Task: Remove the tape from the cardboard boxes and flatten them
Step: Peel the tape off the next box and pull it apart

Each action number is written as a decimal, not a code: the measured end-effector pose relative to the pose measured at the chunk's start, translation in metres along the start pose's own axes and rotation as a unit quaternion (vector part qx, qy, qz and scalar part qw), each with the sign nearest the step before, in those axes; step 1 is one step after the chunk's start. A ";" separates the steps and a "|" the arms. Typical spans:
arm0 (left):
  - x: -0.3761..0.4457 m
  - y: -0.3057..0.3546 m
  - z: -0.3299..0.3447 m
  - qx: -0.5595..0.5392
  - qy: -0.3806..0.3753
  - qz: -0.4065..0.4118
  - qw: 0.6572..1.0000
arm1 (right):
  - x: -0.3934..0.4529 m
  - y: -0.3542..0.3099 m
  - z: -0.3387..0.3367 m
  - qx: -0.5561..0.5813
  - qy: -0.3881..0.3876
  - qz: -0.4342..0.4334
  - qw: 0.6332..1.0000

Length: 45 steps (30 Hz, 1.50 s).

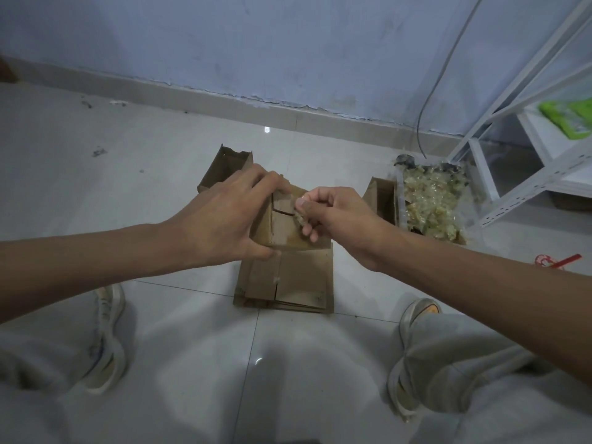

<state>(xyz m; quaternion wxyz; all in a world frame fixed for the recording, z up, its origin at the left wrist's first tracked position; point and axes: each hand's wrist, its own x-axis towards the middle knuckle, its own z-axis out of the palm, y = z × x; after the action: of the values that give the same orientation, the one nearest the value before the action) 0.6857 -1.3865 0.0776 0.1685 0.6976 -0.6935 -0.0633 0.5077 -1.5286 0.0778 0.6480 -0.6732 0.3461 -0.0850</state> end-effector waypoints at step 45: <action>0.001 -0.006 -0.007 0.031 0.022 -0.005 0.999 | -0.003 -0.018 -0.003 -0.136 0.111 -0.042 0.984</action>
<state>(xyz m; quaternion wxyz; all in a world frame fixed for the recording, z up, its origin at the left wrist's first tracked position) 0.6934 -1.3868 0.0821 0.1615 0.7071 -0.6878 -0.0271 0.5107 -1.5307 0.0960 0.5036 -0.7555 0.3954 -0.1389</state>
